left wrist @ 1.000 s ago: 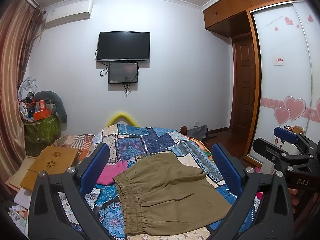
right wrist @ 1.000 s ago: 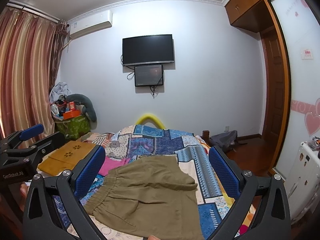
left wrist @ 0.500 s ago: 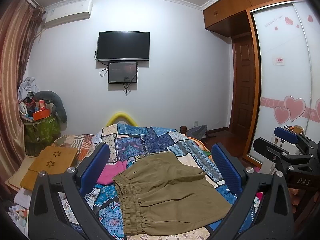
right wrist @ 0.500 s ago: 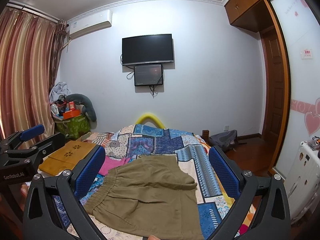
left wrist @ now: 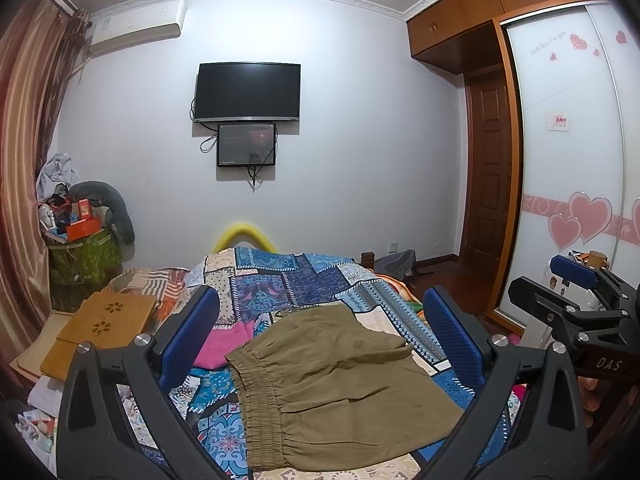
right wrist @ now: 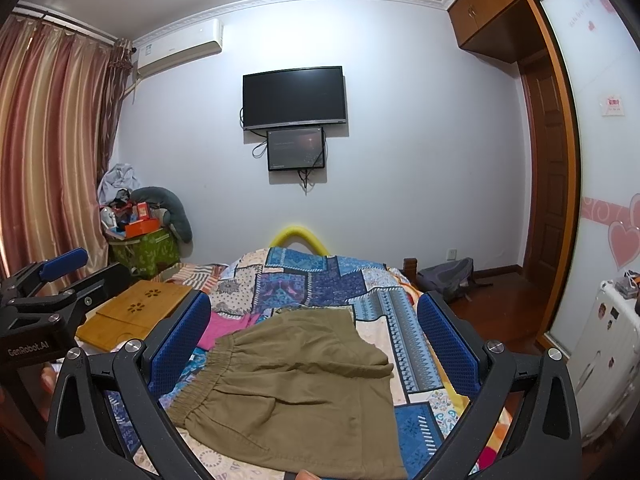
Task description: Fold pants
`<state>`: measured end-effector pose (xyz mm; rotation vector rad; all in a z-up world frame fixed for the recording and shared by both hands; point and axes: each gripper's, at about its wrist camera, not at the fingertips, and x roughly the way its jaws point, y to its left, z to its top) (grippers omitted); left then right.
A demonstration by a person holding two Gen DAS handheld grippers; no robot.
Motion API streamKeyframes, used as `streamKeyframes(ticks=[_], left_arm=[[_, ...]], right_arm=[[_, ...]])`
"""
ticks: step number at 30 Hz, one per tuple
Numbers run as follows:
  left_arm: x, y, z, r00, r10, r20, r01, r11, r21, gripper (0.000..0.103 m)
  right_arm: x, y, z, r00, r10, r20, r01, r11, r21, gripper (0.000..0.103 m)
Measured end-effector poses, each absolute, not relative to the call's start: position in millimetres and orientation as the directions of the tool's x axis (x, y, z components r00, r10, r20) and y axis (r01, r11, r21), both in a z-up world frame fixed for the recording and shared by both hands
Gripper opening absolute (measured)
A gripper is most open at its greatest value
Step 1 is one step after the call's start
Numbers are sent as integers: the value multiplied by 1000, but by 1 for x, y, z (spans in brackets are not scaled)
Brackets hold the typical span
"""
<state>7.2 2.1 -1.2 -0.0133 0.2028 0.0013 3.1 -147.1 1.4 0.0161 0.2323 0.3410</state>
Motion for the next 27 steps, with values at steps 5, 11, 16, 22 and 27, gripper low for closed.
streamKeyframes(ticks=[5, 11, 16, 22, 27], left_arm=[[7, 2, -1, 980, 2, -200, -4, 1000, -10, 103], [6, 2, -2, 980, 5, -198, -6, 1000, -7, 103], [8, 1, -2, 979, 7, -202, -8, 1000, -4, 103], [15, 2, -6, 976, 12, -216, -13, 1000, -2, 103], [39, 9, -19, 965, 29, -260, -29, 1000, 7, 103]], right_arm=[[3, -147, 2, 916, 333, -223, -329, 943, 55, 103], [3, -146, 2, 915, 335, -223, -331, 942, 56, 103], [4, -146, 3, 914, 336, -225, -332, 941, 58, 103], [9, -146, 1, 911, 339, -234, -333, 940, 69, 103], [21, -144, -6, 907, 339, -251, -332, 940, 73, 103]])
